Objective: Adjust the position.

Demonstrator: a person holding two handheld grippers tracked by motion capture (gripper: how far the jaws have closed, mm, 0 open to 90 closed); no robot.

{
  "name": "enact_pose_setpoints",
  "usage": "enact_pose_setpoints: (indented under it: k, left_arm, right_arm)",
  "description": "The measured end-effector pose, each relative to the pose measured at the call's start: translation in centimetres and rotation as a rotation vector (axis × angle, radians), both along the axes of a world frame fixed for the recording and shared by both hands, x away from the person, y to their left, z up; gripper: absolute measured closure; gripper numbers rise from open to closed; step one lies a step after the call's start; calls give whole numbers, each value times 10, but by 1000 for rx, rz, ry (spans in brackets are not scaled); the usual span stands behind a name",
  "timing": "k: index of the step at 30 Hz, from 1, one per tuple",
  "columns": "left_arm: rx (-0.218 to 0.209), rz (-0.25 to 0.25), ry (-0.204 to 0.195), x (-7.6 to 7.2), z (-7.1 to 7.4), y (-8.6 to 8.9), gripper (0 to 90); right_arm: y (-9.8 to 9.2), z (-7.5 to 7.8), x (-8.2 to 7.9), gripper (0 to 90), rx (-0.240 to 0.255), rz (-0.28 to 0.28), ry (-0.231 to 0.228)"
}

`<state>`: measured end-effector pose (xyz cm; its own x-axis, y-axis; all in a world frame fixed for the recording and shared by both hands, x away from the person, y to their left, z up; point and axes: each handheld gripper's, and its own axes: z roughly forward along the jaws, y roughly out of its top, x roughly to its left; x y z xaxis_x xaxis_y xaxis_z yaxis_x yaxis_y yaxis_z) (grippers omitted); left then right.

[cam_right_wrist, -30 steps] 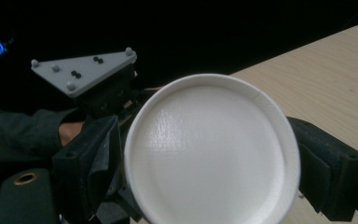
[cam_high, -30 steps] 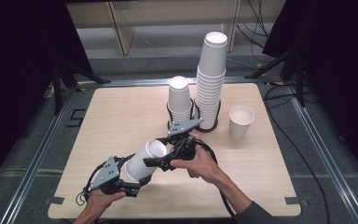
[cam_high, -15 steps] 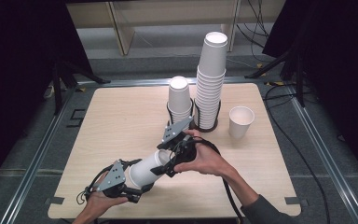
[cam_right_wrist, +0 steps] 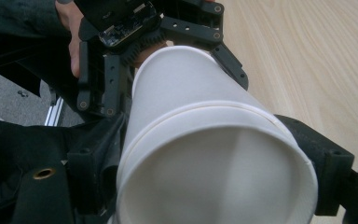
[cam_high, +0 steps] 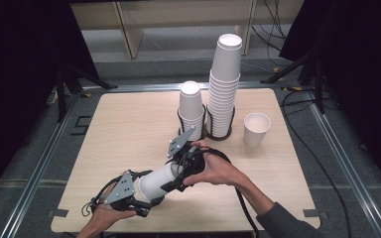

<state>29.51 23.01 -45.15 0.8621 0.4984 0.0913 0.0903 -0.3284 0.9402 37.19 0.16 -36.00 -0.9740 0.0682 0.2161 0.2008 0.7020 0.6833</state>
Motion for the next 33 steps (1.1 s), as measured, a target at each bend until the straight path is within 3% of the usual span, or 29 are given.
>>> enact_pose_setpoints:
  k: [2,6,10,15,18,23,25,26,33]
  left_arm:
    - [-3,-7,0,1,0,1,130]
    - [-53,-7,12,1,-2,-1,91]
    - [-79,-10,15,1,-2,0,73]
    - [-160,-22,25,1,1,3,69]
    - [-186,-27,30,2,2,5,66]
    - [-266,-7,54,3,7,14,150]
    - [-287,-4,54,4,8,16,118]
    - [-294,0,58,4,8,16,131]
    - [-292,36,74,5,7,15,143]
  right_arm:
    - [0,-1,2,231,25,19,-31]
    - [-3,-1,1,237,54,8,-7]
    - [-9,-2,1,241,94,13,-27]
    - [-21,-1,1,242,156,-14,11]
    - [-27,-2,3,242,196,-18,3]
    - [-38,3,6,242,231,-74,-19]
    - [-45,4,9,242,258,-115,-8]
    - [-47,4,11,242,274,-131,-29]
    - [-56,3,16,242,327,-179,-15]
